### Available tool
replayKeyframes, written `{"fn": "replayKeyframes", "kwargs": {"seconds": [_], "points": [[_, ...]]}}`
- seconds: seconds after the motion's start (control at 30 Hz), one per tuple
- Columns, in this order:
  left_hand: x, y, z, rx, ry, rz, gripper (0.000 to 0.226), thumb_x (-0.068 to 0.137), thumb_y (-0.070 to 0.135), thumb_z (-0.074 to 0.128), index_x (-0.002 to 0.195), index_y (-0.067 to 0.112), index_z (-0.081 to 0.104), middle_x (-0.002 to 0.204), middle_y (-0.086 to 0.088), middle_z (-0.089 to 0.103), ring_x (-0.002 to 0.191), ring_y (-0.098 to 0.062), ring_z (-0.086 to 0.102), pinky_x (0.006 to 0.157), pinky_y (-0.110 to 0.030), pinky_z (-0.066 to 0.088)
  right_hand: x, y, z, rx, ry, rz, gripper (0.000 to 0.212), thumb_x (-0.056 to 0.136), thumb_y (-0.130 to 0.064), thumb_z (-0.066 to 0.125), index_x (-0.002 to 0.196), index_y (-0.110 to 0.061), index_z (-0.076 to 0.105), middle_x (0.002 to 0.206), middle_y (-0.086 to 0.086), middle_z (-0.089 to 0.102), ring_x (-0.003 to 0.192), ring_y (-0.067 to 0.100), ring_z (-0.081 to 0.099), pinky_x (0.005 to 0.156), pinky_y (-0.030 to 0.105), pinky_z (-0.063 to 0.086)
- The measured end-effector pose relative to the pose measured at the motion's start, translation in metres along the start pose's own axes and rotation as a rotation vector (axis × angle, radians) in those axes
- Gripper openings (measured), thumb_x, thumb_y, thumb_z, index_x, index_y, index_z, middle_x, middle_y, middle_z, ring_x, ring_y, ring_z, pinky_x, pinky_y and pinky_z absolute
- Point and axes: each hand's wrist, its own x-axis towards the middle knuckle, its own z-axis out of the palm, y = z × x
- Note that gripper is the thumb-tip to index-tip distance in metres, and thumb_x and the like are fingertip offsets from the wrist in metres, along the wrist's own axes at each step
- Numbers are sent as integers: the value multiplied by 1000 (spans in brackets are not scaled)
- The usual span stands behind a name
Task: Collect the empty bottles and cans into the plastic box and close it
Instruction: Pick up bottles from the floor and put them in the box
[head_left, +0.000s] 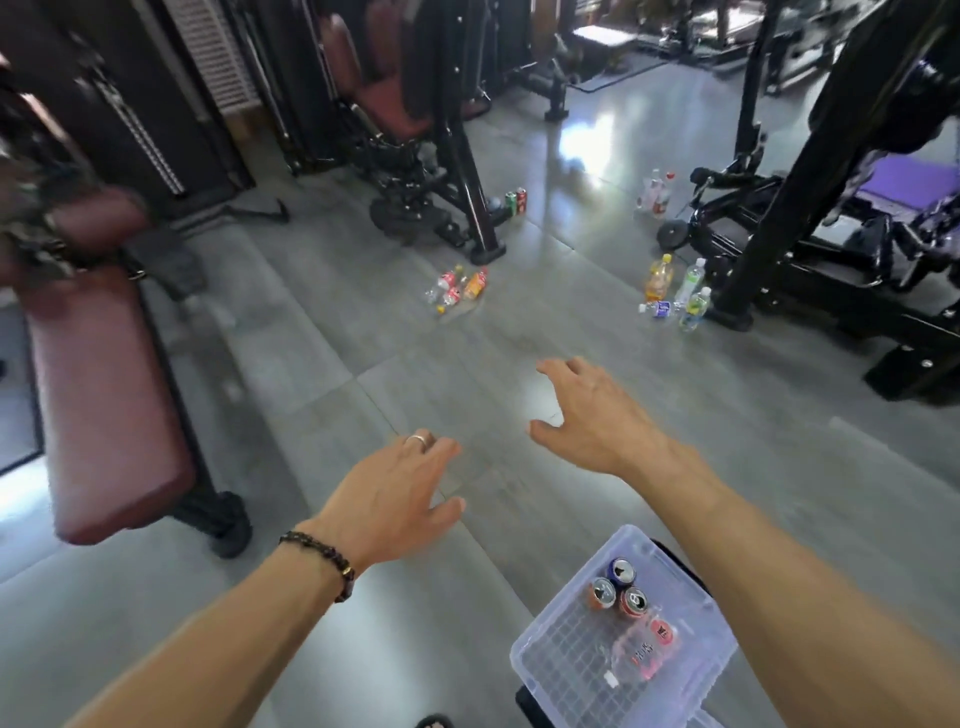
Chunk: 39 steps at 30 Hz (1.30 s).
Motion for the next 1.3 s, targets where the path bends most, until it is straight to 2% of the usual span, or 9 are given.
{"fn": "replayKeyframes", "kwargs": {"seconds": [0.23,0.43,0.6,0.83,1.03,1.3], "points": [[16,-74,-46,-41,5,-78,52,89,50,47,133,25,36,122,2,46,117,-18,46,90,-37,46,76,-71,-20,-56,-42,-72,67,84,-43,61,141,-19,35,133,8,46,123,30,43,100,43,42],[79,-155,-86,-62,17,-101,54,88,50,49,135,26,35,128,2,45,122,-18,45,94,-35,43,174,-115,-29,-90,-66,-60,68,85,-42,60,142,-19,33,133,8,45,123,31,43,100,43,42],[140,-203,-110,-58,-19,-89,54,89,51,48,135,26,35,130,3,43,120,-17,45,91,-34,43,251,-126,-37,-71,-79,-36,67,85,-40,59,142,-19,32,136,8,43,125,30,42,100,44,41],[262,-245,-118,-54,-71,-60,54,87,49,51,134,26,36,126,3,44,116,-16,46,87,-32,43,371,-86,-40,-52,-102,7,67,85,-42,61,142,-21,31,133,6,45,121,29,44,96,41,43],[408,-282,-117,-61,-137,-109,57,87,50,50,137,28,31,130,4,41,121,-16,45,90,-34,45,519,-25,-48,-42,-156,8,64,84,-40,62,138,-20,34,128,7,47,117,30,46,96,43,44],[583,-325,-123,-98,-221,-138,54,86,51,52,132,27,36,125,3,44,118,-18,47,90,-40,47,697,40,-62,-38,-269,39,63,84,-36,61,138,-19,35,134,6,45,122,30,42,98,41,42]]}}
